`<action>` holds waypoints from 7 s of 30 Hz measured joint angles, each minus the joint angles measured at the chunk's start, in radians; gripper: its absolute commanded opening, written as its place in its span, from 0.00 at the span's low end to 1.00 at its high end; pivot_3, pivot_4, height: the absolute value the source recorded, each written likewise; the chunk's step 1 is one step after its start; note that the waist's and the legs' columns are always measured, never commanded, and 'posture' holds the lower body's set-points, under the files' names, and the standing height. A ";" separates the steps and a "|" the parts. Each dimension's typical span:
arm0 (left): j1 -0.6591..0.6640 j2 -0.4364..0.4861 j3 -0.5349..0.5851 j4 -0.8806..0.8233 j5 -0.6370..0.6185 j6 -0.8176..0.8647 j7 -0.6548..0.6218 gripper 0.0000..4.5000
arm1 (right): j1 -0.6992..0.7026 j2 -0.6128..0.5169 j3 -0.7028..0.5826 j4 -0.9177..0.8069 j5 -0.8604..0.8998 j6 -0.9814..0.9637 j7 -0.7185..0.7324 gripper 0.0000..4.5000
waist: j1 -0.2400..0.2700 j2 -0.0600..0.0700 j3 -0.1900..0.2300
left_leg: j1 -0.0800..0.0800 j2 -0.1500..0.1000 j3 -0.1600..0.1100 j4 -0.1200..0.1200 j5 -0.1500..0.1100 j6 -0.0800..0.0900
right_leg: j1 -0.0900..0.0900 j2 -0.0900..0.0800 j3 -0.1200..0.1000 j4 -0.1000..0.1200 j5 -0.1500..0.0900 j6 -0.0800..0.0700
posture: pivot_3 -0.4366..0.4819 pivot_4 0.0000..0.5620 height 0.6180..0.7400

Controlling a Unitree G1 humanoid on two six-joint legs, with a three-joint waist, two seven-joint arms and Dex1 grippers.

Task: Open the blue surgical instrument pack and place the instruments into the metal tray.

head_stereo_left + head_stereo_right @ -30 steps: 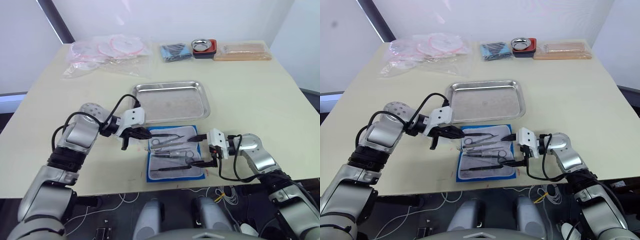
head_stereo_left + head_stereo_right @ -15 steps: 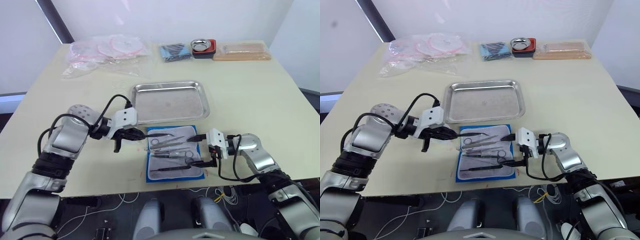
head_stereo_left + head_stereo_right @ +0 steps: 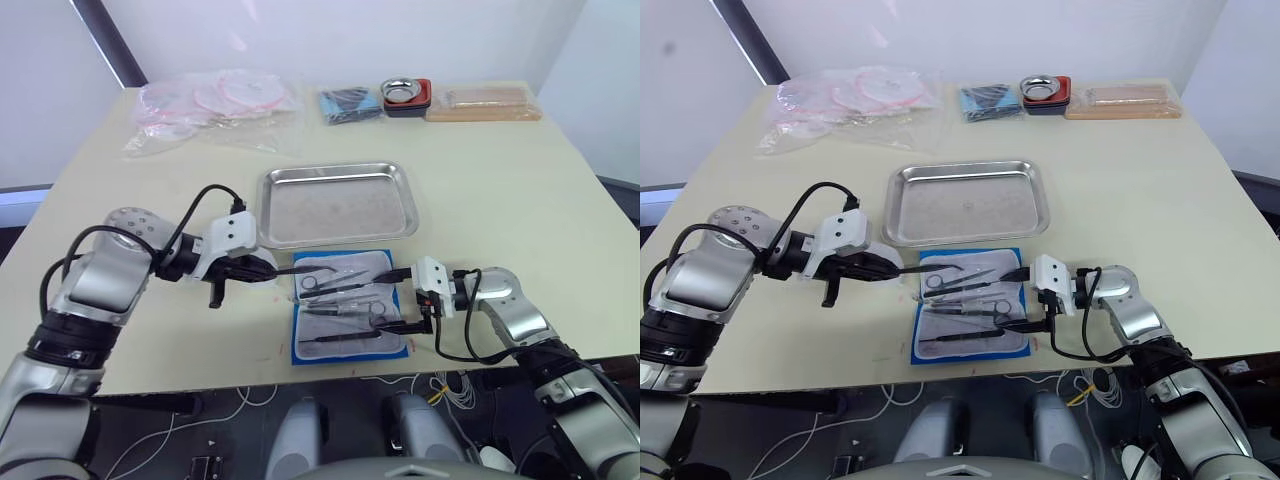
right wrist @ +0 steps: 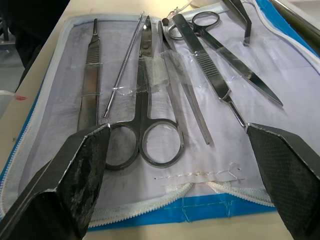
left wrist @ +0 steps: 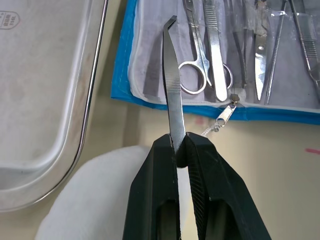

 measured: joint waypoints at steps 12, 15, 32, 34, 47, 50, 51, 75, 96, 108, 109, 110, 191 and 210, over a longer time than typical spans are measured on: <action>0.066 0.045 0.090 -0.089 -0.084 0.080 0.035 0.02 | -0.007 0.001 0.002 0.013 0.000 -0.008 0.001 1.00 | 0.004 0.000 0.000 | 0.000 0.002 0.001 0.000 0.000 0.000 | 0.000 0.001 0.000 -0.001 0.001 -0.003 | 0.48 0.27 1.00; 0.088 0.045 0.137 -0.129 -0.138 0.129 0.051 0.02 | -0.011 0.001 0.004 0.017 0.000 -0.009 0.002 1.00 | 0.003 0.000 0.000 | 0.001 0.002 0.002 0.000 0.000 0.000 | 0.000 0.001 0.001 -0.001 0.001 -0.003 | 0.48 0.27 1.00; 0.074 -0.316 0.270 -0.313 -0.256 0.506 0.690 0.02 | -0.020 0.005 0.007 0.038 0.000 -0.024 0.008 1.00 | 0.005 -0.004 -0.003 | 0.001 0.002 0.000 0.000 0.000 0.000 | 0.001 0.003 0.001 0.000 0.005 0.000 | 0.48 0.27 1.00; 0.072 -0.360 0.269 -0.313 -0.243 0.531 0.770 0.02 | -0.021 0.007 0.007 0.040 0.000 -0.024 0.009 1.00 | 0.005 -0.004 -0.003 | 0.001 0.002 0.000 0.000 0.000 0.000 | 0.001 0.004 0.001 -0.001 0.005 0.000 | 0.48 0.27 1.00; -0.061 -0.730 0.284 -0.202 -0.092 0.633 1.261 0.02 | -0.037 0.018 0.010 0.070 0.000 -0.031 0.016 1.00 | 0.006 -0.005 -0.004 | 0.001 0.002 -0.002 0.000 0.002 -0.004 | 0.001 0.007 -0.001 0.000 0.008 -0.004 | 0.48 0.27 1.00; -0.080 -0.758 0.298 -0.152 -0.059 0.637 1.336 0.02 | -0.039 0.021 0.012 0.071 -0.001 -0.031 0.016 1.00 | 0.004 -0.005 -0.005 | 0.001 0.002 -0.002 0.000 0.002 -0.004 | 0.001 0.008 -0.001 0.000 0.008 -0.004 | 0.48 0.27 1.00; -0.082 -0.770 0.301 -0.136 -0.047 0.630 1.357 0.02 | -0.039 0.020 0.011 0.072 -0.001 -0.031 0.017 1.00 | 0.005 -0.005 -0.005 | 0.001 0.002 -0.002 0.000 0.002 -0.004 | 0.001 0.008 -0.002 -0.001 0.008 -0.004 | 0.48 0.27 1.00; -0.150 -0.878 0.310 0.095 0.049 0.522 1.502 0.02 | -0.039 0.023 0.009 0.081 -0.001 -0.045 0.014 1.00 | 0.004 -0.005 -0.005 | 0.001 0.002 -0.001 -0.001 0.005 -0.010 | 0.001 0.008 -0.004 -0.001 0.008 -0.004 | 0.48 0.27 1.00; -0.148 -0.889 0.328 0.096 0.058 0.499 1.520 0.43 | -0.039 0.023 0.008 0.081 -0.001 -0.045 0.012 1.00 | 0.003 -0.005 -0.005 | 0.001 0.002 -0.001 -0.001 0.005 -0.010 | 0.001 0.008 -0.004 -0.001 0.008 -0.004 | 0.48 0.27 1.00; -0.114 -0.851 0.289 0.067 0.056 0.411 1.454 0.43 | -0.037 0.024 0.008 0.081 -0.001 -0.047 0.012 1.00 | 0.004 -0.006 -0.005 | 0.001 0.002 -0.001 -0.002 0.006 -0.011 | 0.001 0.008 -0.005 -0.001 0.008 -0.004 | 0.48 0.27 1.00; -0.110 -0.835 0.281 0.051 0.052 0.382 1.418 0.43 | -0.037 0.025 0.007 0.081 -0.001 -0.048 0.012 1.00 | 0.004 -0.006 -0.005 | 0.001 0.002 -0.001 -0.003 0.006 -0.012 | 0.001 0.008 -0.004 -0.001 0.008 -0.004 | 0.48 0.27 1.00; -0.107 -0.824 0.274 0.039 0.048 0.362 1.395 0.43 | -0.037 0.025 0.007 0.082 -0.001 -0.049 0.012 1.00 | 0.004 -0.006 -0.005 | 0.001 0.002 -0.001 -0.005 0.007 -0.013 | 0.001 0.008 -0.004 -0.002 0.008 -0.004 | 0.48 0.27 1.00; 0.163 -0.190 0.127 0.051 -0.157 -0.351 0.089 0.46 | 0.014 0.031 -0.021 0.028 0.006 -0.042 0.012 1.00 | 0.008 -0.006 -0.004 | -0.001 0.005 0.005 -0.021 0.011 -0.018 | -0.008 0.007 -0.002 -0.007 0.004 -0.012 | 0.48 0.27 1.00; -0.034 -0.361 -0.030 0.394 0.026 -0.511 0.143 0.46 | 0.012 0.038 -0.019 0.029 0.004 -0.032 -0.001 1.00 | 0.007 -0.006 -0.005 | 0.000 0.004 0.004 -0.019 0.011 -0.018 | -0.008 0.009 -0.002 -0.003 0.005 -0.010 | 0.48 0.27 1.00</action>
